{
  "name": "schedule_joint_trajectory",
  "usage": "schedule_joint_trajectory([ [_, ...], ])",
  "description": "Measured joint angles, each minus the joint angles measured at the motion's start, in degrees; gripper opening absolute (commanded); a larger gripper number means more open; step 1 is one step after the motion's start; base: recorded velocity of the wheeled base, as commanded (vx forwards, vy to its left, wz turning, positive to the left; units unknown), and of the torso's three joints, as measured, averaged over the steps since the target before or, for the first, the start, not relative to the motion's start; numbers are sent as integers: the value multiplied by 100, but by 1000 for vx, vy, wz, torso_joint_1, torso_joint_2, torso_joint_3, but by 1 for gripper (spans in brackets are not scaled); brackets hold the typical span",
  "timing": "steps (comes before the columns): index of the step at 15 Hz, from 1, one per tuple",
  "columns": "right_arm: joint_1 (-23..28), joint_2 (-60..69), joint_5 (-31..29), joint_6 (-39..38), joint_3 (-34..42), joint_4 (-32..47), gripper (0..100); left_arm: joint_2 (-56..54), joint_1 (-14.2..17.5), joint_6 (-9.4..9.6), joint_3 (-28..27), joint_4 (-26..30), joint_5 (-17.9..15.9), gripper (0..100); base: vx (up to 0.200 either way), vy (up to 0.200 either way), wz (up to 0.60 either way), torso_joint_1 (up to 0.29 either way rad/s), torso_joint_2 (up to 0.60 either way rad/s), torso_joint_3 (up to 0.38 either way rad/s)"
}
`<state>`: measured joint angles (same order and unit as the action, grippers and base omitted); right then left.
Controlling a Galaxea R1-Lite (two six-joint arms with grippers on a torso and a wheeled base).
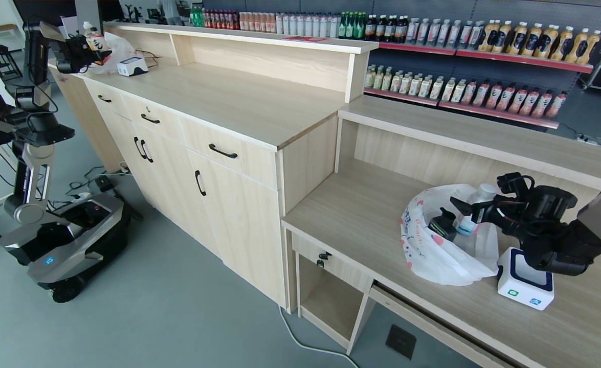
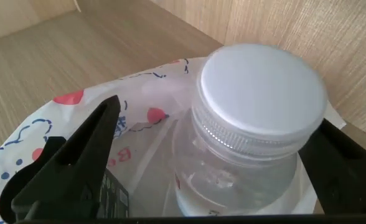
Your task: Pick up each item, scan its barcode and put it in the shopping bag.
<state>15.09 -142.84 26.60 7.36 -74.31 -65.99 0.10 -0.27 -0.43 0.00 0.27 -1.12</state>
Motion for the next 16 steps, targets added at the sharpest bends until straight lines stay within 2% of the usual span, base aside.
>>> schedule_joint_trajectory([
  [4,52,419,134,2,54,104,100,0,0,0,0,-2,0,100,0,0,0,0,0,0],
  [7,73,1018,473,7,146,197,100,0,0,0,0,-2,0,100,0,0,0,0,0,0],
  [9,100,1593,596,40,441,306,100,0,0,0,0,-2,0,100,0,0,0,0,0,0],
  [12,144,2876,663,391,1523,655,100,0,0,0,0,-2,0,100,0,0,0,0,0,0],
  [16,196,4962,681,1012,3385,1141,100,0,0,0,0,-2,0,100,0,0,-600,0,2,1],
])
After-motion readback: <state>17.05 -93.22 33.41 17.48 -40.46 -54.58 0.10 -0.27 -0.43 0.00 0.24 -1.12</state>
